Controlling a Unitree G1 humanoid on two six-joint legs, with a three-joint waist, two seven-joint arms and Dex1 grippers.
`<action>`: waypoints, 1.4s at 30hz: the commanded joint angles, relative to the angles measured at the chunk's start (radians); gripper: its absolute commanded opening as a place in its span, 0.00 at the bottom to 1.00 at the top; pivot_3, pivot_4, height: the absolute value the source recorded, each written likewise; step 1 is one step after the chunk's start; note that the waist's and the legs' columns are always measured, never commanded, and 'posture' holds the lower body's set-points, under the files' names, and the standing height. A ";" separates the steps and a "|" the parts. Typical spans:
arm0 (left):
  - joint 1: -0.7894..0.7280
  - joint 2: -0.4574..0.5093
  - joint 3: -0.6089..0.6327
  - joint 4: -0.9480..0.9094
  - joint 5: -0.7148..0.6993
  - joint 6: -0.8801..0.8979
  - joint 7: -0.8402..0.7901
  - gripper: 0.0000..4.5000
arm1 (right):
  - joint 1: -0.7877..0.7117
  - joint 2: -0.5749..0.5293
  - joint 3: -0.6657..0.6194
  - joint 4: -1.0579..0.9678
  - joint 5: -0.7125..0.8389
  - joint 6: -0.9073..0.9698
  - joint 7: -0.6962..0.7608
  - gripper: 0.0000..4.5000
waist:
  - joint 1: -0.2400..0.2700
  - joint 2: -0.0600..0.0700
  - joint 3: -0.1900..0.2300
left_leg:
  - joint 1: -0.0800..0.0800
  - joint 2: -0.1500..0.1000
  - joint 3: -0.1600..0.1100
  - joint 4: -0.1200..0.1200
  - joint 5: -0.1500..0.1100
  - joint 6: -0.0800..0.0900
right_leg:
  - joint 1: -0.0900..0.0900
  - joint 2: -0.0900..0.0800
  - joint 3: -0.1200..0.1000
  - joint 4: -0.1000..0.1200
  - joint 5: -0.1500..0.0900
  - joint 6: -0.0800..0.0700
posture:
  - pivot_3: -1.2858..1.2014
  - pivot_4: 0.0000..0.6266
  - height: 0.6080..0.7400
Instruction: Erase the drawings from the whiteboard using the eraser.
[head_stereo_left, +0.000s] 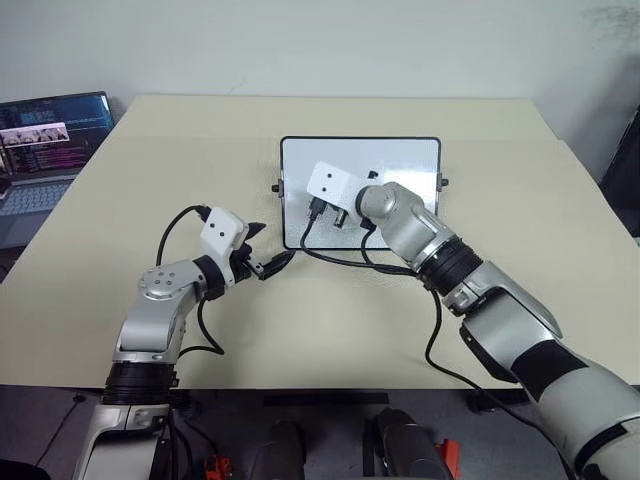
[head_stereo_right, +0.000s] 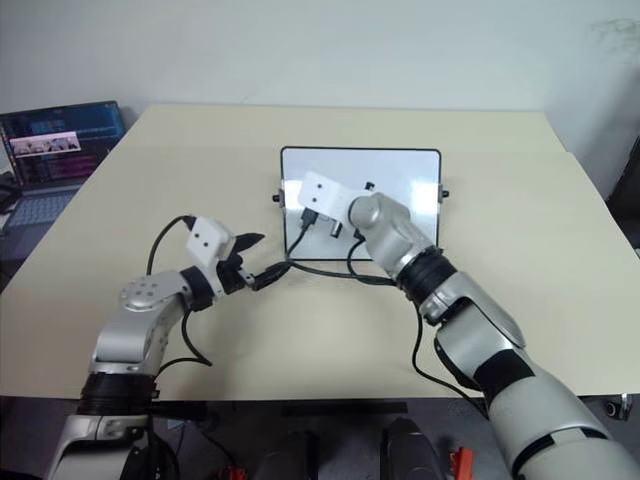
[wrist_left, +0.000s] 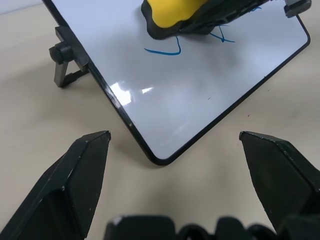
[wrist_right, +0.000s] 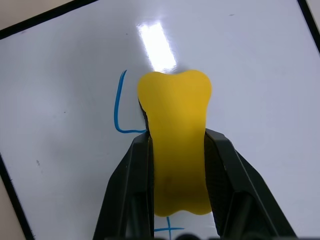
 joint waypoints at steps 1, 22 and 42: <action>-0.019 0.013 0.006 -0.039 -0.009 -0.003 0.006 1.00 | -0.042 -0.014 -0.036 0.057 -0.060 -0.003 -0.038 0.23 | 0.000 0.000 0.000 | 0.000 0.000 0.000 0.000 0.000 0.000 | 0.000 0.000 0.000 0.000 0.000 0.000 | 0.52 0.24 1.00; -0.050 0.009 -0.018 -0.015 -0.005 -0.013 -0.003 1.00 | 0.115 0.023 -0.004 0.034 -0.194 0.027 0.098 0.23 | 0.003 -0.002 -0.003 | 0.020 0.000 -0.003 0.000 0.005 0.004 | 0.021 0.001 -0.002 -0.001 -0.005 -0.002 | 0.52 0.24 1.00; -0.055 0.015 -0.030 0.021 -0.001 -0.038 -0.011 1.00 | -0.070 0.188 -0.096 0.262 -0.200 -0.100 -0.088 0.22 | -0.005 -0.002 -0.002 | 0.012 0.000 -0.002 -0.016 0.007 0.002 | 0.006 0.001 -0.002 -0.002 -0.001 -0.006 | 0.52 0.24 1.00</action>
